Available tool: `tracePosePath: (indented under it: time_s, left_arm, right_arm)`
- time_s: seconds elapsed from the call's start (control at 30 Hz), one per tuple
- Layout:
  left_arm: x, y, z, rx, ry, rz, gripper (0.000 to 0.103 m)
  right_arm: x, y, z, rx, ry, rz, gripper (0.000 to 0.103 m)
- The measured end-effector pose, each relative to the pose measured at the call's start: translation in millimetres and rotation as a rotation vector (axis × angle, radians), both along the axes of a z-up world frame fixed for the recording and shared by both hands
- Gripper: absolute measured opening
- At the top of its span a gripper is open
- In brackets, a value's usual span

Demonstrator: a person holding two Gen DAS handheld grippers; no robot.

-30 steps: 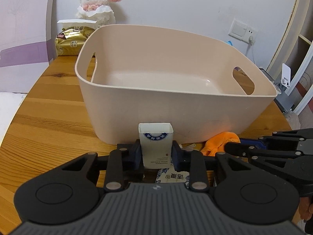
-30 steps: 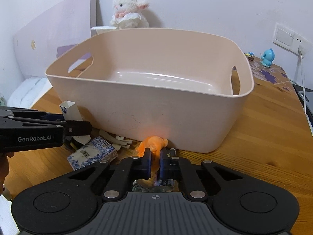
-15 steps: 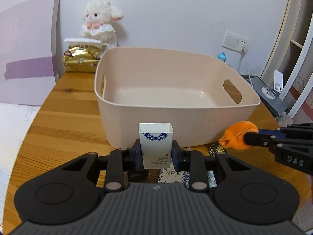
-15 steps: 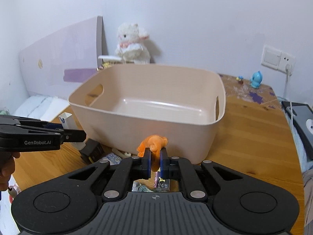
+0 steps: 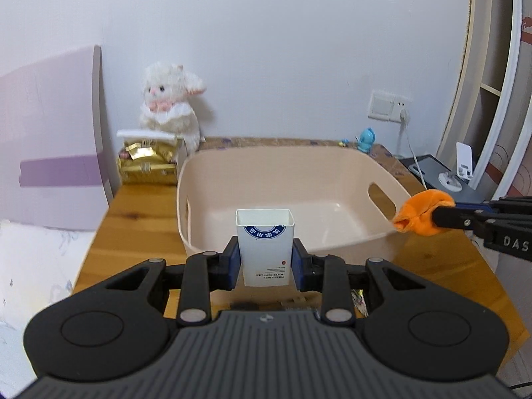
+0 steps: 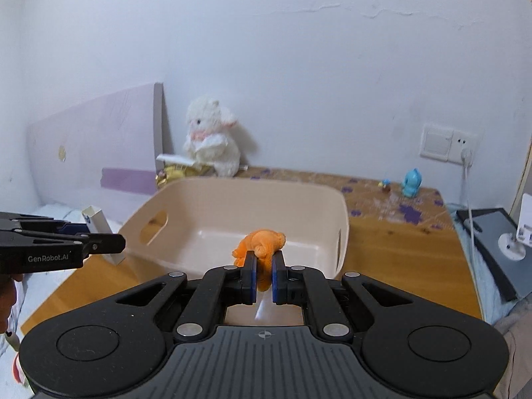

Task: Organize objects
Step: 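Carry both items over the basket and open both tools to drop them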

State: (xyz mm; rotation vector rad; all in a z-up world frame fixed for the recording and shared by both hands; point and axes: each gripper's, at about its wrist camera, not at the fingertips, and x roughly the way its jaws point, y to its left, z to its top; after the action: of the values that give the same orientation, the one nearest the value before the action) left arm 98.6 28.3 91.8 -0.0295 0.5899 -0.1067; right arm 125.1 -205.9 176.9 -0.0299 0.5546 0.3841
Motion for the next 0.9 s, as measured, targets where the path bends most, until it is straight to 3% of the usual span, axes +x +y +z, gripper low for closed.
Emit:
tracePosePath:
  time_s: [0.17, 0.37, 0.67, 0.9]
  left_arm:
    - [21, -2, 9, 0.031, -0.028, 0.016, 0.033]
    - [68, -7, -1, 0.064, 0.016, 0.058, 0.033]
    - [123, -23, -44, 0.172, 0.172, 0.043, 0.033]
    - [145, -24, -69, 0.156, 0.298, 0.036, 0.034]
  right_arm:
    - [26, 1, 7, 0.003, -0.015, -0.024, 0.007]
    - [62, 11, -2, -0.013, 0.024, -0.050, 0.007]
    - [102, 31, -34, -0.116, 0.123, -0.069, 0.007]
    - [116, 39, -59, -0.185, 0.214, -0.069, 0.008]
